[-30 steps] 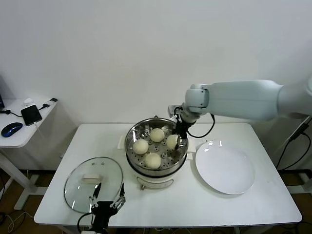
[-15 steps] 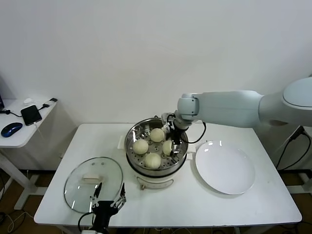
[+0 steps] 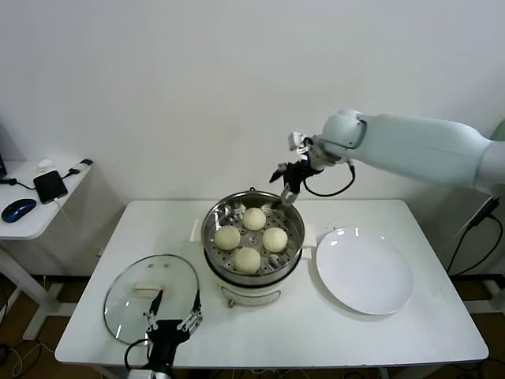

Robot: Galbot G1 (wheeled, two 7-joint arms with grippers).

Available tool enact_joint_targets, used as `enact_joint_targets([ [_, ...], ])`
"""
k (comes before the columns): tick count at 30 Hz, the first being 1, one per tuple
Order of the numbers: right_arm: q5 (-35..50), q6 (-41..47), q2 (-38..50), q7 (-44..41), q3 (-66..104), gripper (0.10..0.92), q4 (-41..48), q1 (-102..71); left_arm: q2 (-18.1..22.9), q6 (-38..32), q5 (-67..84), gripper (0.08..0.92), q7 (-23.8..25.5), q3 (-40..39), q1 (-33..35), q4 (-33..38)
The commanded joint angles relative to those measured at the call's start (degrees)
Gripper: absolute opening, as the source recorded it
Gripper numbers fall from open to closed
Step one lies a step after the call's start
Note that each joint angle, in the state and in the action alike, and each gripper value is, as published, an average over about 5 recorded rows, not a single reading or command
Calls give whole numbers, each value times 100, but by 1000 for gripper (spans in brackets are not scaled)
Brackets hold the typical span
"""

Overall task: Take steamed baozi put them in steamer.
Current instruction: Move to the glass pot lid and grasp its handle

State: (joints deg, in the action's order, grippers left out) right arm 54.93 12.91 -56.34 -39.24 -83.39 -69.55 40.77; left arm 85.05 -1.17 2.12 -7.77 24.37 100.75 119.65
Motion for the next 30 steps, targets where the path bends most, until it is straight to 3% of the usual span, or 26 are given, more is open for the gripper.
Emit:
enact_joint_targets([
  [1,-398,250,2289,3731,4026,823,-928,-2657,-1,-105,10,823,-76,16,-67,24],
  [6,-1003,30,2747,4076,7617,822,-1864,-6312,-97,-312,-141,823,28,170,-201,34],
  [13,-2268,-1202,1753,3649,11098,823,-2024,-10098,-278,-512,-193,823,158,306,-266,-89],
  [25,-3323,-2839,-933,3317,12126,823,-1762,-11905,-425,-994,-691,823,-15,302,-236,-300],
  [30,-3392,-3487,-1538,3175,12072,823,-1500,-12097,-516,-1156,-881,823,-173,340,-207,-338],
])
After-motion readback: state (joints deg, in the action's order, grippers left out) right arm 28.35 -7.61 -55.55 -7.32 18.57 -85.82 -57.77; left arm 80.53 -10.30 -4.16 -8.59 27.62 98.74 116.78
